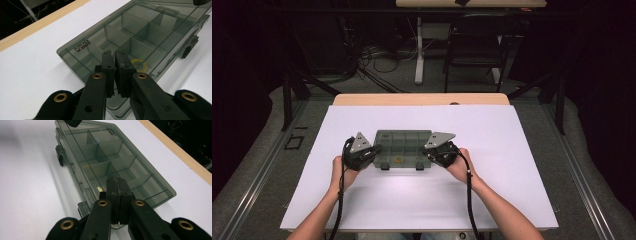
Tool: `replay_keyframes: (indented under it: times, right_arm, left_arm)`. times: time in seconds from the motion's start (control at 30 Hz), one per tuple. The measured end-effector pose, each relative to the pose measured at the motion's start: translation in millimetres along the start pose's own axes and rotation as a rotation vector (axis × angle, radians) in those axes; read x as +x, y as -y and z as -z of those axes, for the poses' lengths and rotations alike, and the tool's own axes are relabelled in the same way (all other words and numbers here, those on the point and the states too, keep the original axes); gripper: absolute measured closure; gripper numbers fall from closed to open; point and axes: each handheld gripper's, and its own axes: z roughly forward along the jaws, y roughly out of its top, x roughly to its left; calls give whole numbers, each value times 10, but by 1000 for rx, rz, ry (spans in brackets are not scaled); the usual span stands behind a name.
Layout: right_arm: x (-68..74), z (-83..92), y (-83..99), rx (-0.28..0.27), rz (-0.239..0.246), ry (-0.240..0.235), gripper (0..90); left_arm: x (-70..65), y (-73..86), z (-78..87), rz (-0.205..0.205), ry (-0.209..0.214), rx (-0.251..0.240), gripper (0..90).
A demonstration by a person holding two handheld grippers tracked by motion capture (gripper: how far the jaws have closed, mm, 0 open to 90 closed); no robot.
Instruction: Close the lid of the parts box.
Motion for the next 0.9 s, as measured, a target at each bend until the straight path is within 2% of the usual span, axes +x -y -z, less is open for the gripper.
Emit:
replay_keyframes:
  times: [0.17,0.9]
  right_arm:
    - [9,-22,17,25,4,-5,900]
    - [19,-122,106,66,5,-19,900]
  left_arm:
    - [-16,22,-16,-2,2,4,861]
    - [-35,113,-86,-4,15,31,863]
